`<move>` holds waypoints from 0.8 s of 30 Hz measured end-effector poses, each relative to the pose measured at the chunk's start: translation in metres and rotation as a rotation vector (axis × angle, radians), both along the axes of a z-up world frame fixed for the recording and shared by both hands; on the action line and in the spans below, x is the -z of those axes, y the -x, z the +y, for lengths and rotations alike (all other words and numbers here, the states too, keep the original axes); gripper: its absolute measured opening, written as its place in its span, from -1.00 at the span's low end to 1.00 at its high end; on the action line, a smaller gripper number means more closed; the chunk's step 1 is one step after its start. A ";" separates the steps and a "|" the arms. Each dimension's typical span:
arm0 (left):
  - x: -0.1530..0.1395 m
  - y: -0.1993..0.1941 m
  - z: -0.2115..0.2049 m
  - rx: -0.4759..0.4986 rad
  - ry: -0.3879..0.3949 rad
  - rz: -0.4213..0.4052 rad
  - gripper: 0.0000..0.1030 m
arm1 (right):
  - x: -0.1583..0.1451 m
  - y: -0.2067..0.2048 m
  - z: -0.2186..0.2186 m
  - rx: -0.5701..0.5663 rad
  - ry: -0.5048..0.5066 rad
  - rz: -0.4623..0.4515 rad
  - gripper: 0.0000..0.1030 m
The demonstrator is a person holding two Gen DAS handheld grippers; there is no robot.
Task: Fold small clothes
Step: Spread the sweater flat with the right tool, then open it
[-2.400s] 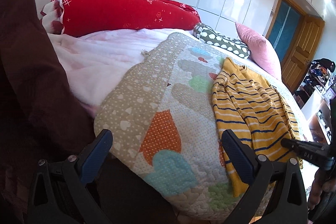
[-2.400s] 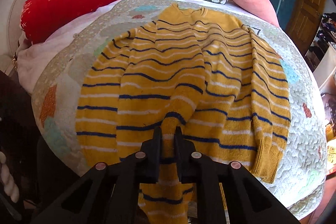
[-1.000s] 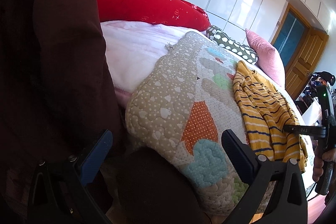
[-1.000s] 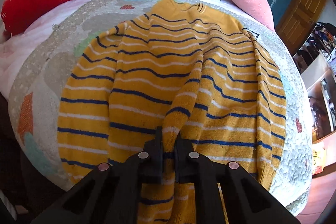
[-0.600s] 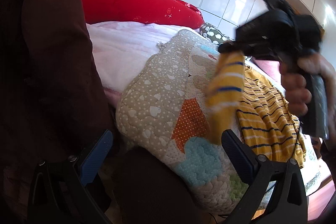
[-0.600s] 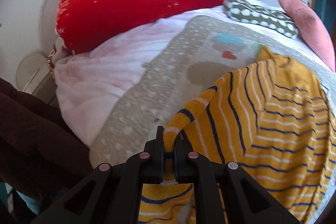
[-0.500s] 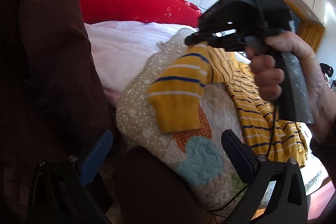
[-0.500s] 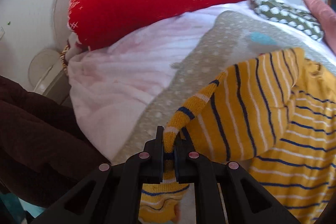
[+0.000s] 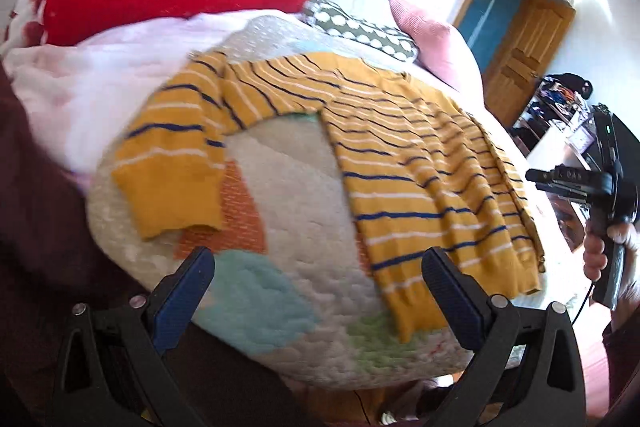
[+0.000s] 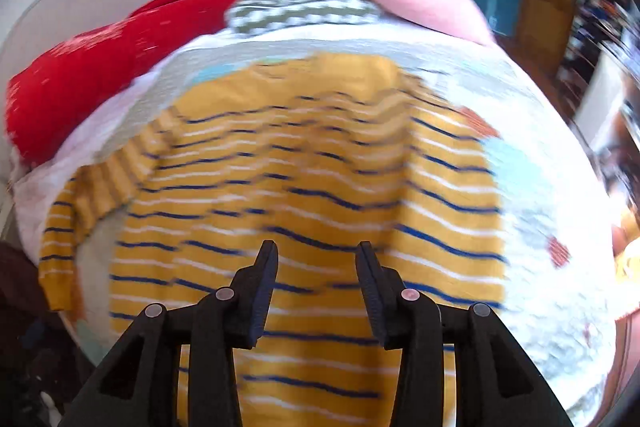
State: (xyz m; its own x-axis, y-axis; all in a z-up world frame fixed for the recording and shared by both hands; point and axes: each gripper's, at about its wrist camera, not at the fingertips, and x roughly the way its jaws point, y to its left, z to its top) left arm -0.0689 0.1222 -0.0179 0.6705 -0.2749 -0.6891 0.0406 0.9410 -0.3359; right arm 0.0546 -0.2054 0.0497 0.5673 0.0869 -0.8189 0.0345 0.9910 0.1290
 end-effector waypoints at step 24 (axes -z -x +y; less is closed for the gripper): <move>0.008 -0.060 -0.095 0.091 -0.296 0.212 -0.78 | 0.028 0.081 -0.136 0.175 -0.264 -0.084 -0.84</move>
State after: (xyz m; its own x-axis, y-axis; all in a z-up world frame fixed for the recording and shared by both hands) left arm -0.0089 0.0275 -0.0254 0.4865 -0.0950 -0.8685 0.0869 0.9944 -0.0601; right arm -0.0260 -0.3415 0.0214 0.6574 0.1850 -0.7305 0.1796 0.9030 0.3903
